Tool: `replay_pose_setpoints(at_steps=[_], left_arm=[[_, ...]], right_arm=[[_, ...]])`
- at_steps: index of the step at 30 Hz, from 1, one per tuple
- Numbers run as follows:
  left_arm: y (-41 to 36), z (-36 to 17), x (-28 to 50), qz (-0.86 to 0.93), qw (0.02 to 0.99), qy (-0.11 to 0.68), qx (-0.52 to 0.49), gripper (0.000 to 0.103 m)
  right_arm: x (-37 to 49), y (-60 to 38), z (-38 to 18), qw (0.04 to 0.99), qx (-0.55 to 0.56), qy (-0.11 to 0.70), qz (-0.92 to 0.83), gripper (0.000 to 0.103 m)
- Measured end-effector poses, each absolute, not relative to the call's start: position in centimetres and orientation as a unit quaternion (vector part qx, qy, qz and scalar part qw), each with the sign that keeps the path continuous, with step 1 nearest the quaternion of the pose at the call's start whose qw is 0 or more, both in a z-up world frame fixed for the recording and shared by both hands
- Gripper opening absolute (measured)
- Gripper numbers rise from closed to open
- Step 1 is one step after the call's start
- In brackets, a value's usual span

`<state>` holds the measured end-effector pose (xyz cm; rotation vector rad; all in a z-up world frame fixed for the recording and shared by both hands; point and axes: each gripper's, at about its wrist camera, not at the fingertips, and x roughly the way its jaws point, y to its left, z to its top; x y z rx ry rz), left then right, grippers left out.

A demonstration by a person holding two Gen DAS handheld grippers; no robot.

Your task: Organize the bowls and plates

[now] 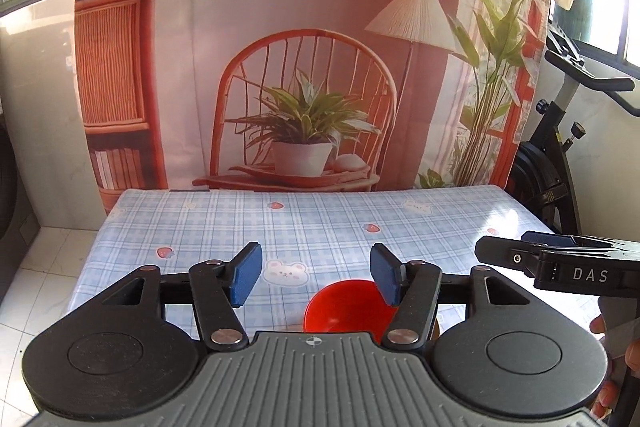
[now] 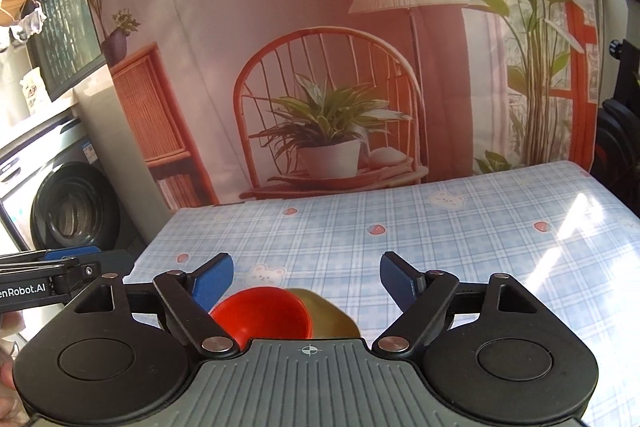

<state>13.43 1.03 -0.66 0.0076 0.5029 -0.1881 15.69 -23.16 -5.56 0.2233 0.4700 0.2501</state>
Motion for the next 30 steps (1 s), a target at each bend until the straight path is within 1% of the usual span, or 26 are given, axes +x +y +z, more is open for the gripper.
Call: replay_pose_setpoints(at_steps=[1,2,3,4,5,13,19,24,30], left_arm=[[0.8,0.2,12.8,-0.091,0.967,0.236,0.011,0.073],[0.6,1.0,12.3,-0.089,0.971,0.223,0.017,0.076],[0.4,1.7,11.7,-0.086,0.974,0.21,0.023,0.081],[0.2,2.4,11.1,-0.082,0.976,0.198,0.027,0.086],[0.1,3.1,10.4,-0.076,0.979,0.186,0.029,0.087],[-1.8,7.2,5.9,-0.038,0.989,0.133,0.059,0.089],[-1.2,9.5,2.8,-0.04,0.991,0.12,0.03,0.09],[-0.7,10.6,1.1,-0.042,0.993,0.111,0.014,0.09],[-0.7,10.9,0.3,-0.04,0.993,0.108,0.014,0.09]], right_arm=[[15.2,-23.2,-4.9,0.961,0.105,0.225,0.123,0.095],[14.7,-23.3,-4.2,0.963,0.099,0.218,0.122,0.096],[14.2,-23.3,-3.6,0.965,0.094,0.211,0.12,0.097],[13.7,-23.4,-2.8,0.968,0.089,0.205,0.116,0.101],[13.2,-23.4,-2.2,0.97,0.084,0.2,0.111,0.103],[9.0,-23.3,2.2,0.98,0.064,0.162,0.1,0.103],[5.5,-23.6,5.0,0.985,0.055,0.131,0.096,0.103],[3.0,-24.0,6.8,0.989,0.046,0.106,0.089,0.103],[1.5,-24.3,7.4,0.991,0.045,0.095,0.087,0.103]])
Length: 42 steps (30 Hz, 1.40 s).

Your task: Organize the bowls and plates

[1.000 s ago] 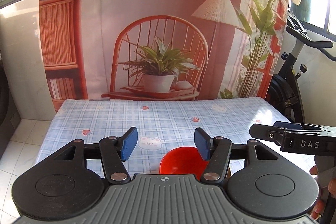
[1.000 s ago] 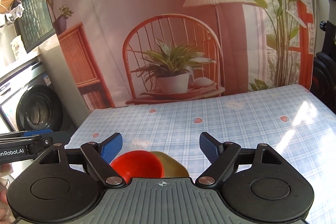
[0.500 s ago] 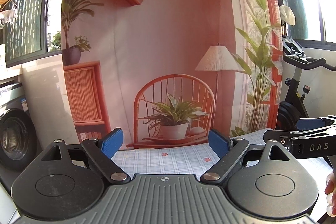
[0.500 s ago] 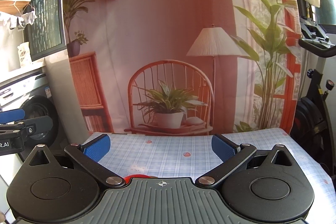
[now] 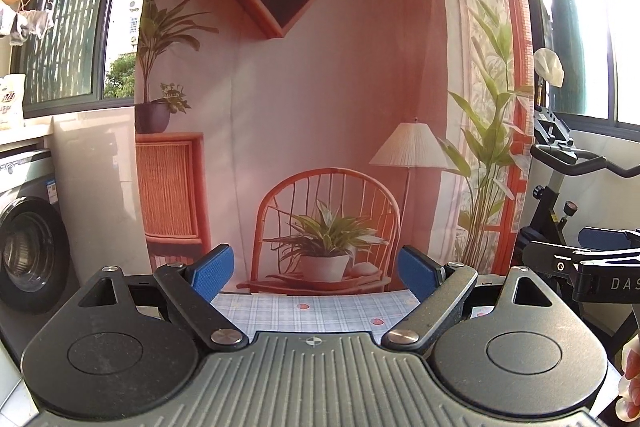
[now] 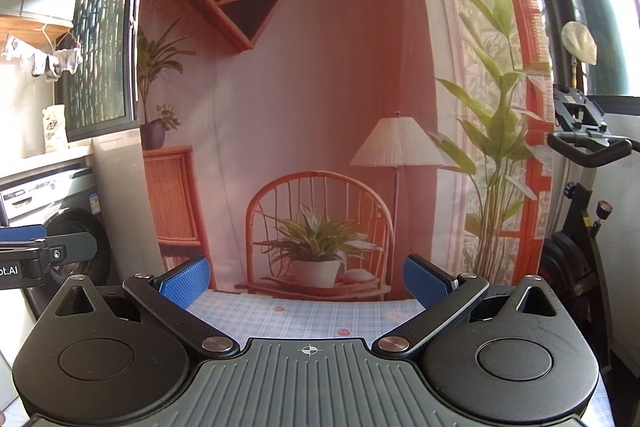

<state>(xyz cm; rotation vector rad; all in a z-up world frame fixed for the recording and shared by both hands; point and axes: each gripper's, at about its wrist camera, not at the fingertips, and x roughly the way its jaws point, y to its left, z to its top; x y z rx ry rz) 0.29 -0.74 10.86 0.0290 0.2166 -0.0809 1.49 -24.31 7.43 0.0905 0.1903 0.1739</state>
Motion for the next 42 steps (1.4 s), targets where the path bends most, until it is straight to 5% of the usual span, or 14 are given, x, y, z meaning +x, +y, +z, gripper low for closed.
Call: replay_pose_setpoints(at_steps=[42], left_arm=[[-0.3,10.5,0.6,-0.044,0.991,0.121,0.029,0.09]], right_arm=[[0.9,-26.0,6.7,0.991,0.069,0.095,0.059,0.103]])
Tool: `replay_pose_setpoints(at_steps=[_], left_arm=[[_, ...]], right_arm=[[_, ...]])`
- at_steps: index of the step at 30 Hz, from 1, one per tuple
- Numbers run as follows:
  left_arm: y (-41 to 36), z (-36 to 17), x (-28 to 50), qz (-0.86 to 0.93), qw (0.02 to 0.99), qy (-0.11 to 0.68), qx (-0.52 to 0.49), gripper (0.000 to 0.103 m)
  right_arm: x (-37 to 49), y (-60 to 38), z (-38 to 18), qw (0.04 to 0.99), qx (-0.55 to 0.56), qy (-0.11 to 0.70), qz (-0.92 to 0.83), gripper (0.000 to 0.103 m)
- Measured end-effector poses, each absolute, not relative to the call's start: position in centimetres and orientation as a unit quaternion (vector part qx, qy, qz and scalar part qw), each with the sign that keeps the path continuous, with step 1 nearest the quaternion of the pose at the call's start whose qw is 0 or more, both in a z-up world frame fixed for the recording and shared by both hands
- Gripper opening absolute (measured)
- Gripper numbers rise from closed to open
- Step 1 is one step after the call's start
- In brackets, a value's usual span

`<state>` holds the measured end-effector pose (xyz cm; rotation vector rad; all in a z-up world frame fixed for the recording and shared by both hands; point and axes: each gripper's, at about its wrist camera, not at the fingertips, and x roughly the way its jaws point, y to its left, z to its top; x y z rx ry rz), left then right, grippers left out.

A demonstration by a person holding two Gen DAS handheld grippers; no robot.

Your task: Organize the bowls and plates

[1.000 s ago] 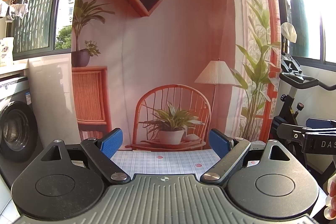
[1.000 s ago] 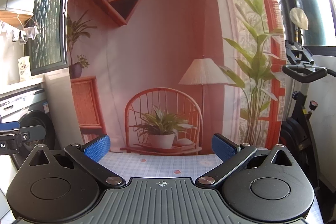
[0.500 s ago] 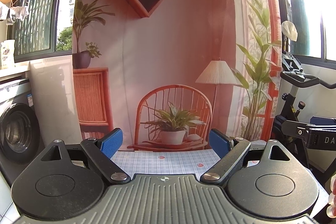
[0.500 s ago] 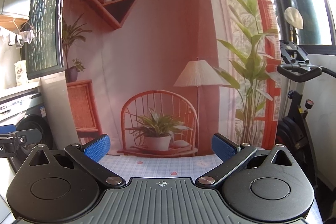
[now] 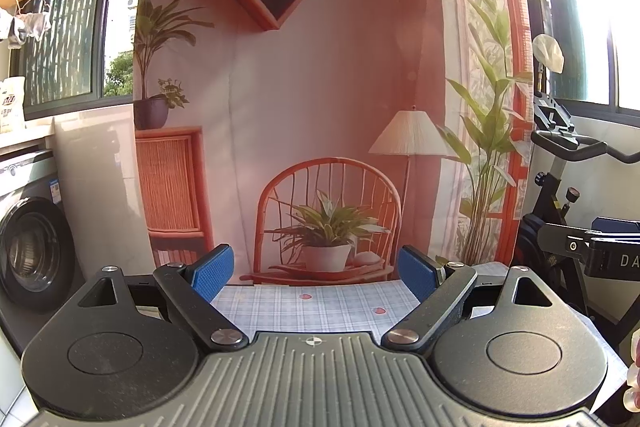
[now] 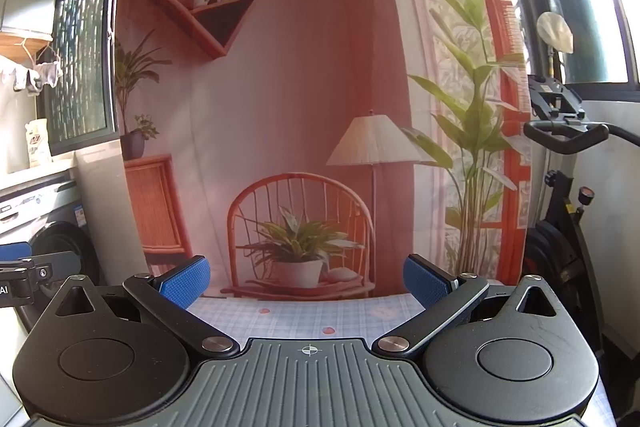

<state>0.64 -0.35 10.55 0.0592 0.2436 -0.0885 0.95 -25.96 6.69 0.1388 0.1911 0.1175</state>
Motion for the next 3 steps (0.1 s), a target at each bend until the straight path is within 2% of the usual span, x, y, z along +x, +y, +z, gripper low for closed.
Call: replay_pose_setpoints(at_steps=[3], left_arm=[[-0.25,10.55,0.71,-0.044,0.991,0.122,0.029,0.09]], right_arm=[[0.99,-26.06,6.62,0.991,0.07,0.096,0.058,0.103]])
